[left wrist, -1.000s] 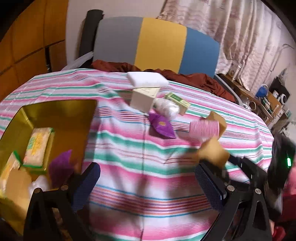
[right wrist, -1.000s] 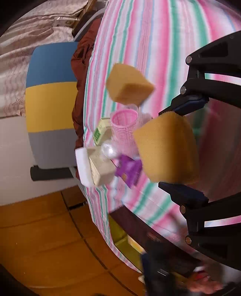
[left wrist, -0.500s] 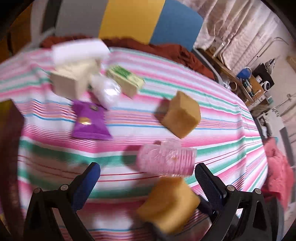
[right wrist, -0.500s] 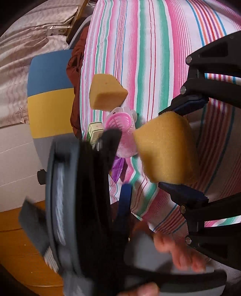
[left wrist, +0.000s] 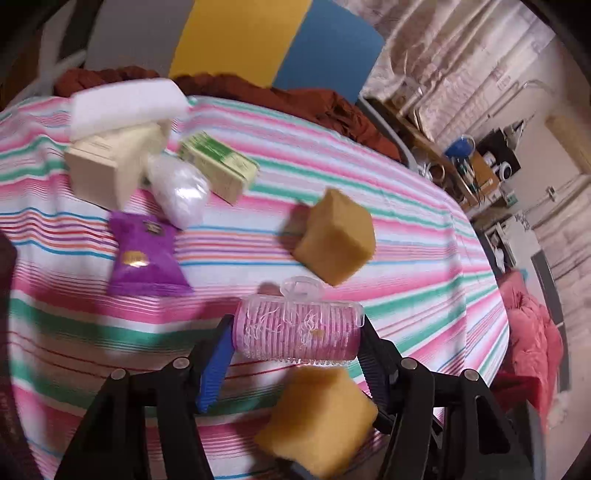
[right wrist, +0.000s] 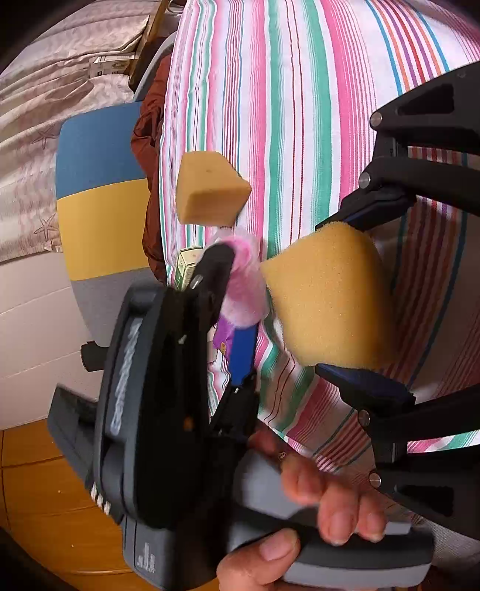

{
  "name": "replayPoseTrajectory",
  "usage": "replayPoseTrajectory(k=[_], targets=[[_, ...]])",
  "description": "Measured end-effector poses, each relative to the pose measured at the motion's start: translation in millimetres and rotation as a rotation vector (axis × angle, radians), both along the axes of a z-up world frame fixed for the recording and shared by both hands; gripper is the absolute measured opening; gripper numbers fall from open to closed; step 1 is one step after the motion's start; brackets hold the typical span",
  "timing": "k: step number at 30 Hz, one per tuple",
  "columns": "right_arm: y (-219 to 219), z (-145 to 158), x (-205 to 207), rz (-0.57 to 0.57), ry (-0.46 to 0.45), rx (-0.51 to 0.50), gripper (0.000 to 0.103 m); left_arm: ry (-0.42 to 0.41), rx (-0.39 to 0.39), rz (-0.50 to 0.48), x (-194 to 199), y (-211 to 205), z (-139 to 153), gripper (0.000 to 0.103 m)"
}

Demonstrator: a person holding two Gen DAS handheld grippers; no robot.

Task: Organize objects
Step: 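Grasp the pink hair roller with the left tool while the right tool holds the sponge, then carry the pink roller and sponge into the gold tray and release both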

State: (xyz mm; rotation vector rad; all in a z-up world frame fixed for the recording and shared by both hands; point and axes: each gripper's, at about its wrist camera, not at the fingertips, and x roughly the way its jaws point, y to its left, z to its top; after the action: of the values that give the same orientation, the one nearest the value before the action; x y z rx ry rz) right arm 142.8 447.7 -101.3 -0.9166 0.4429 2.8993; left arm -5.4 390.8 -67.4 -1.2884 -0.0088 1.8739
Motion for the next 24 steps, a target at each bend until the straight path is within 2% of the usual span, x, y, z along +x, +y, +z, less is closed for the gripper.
replayPoseTrajectory(k=[3,11,18,24], targets=[[0,-1,-1,-0.001,-0.005,0.006,0.068,0.008,0.051,0.030,-3,-19,13,0.064],[-9,-2,2,-0.007,-0.021,0.042,0.068,0.124,0.089,0.101,7,-86,45,0.064],[-14,-2,-1,-0.021,-0.043,0.089,0.068,0.190,0.082,0.194,6,-154,53,0.064],[-17,-3,-4,-0.029,-0.062,0.107,0.068,0.222,0.059,0.286,-10,-212,50,0.064]])
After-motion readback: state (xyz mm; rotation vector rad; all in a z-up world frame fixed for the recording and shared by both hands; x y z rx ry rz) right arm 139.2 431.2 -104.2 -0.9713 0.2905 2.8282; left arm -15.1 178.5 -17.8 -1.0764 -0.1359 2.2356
